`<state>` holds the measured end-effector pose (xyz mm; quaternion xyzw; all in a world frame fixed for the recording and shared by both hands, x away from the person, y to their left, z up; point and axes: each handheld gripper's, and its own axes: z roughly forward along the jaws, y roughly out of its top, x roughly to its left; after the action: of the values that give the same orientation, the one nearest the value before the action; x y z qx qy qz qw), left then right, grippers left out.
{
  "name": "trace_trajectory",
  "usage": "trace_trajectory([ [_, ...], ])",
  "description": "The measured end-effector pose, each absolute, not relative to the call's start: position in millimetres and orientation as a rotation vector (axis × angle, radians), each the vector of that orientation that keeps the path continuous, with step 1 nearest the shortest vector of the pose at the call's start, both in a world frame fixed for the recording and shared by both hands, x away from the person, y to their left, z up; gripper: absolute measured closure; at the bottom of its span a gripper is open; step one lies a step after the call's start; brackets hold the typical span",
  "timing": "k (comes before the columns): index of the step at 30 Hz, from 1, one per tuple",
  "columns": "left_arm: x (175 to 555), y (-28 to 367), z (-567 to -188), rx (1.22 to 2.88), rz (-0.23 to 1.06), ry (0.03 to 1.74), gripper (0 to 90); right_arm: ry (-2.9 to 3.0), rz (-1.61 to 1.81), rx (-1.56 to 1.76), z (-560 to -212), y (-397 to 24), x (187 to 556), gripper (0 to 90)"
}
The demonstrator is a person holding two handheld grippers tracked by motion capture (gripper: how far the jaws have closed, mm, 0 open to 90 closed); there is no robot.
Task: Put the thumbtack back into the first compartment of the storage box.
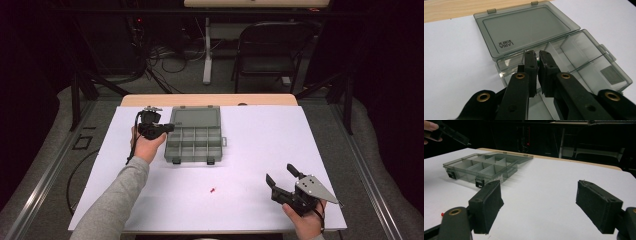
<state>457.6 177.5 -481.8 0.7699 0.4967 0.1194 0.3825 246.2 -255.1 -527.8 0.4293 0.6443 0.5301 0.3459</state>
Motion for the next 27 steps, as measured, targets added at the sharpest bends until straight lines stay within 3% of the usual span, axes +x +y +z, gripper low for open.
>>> trace_trajectory([
  [27, 474.6, 166.6, -512.1, 2.024, 0.314, 1.344, 85.5, 1.681, 1.372, 1.115, -528.1, -255.2, 246.7, 20.3],
])
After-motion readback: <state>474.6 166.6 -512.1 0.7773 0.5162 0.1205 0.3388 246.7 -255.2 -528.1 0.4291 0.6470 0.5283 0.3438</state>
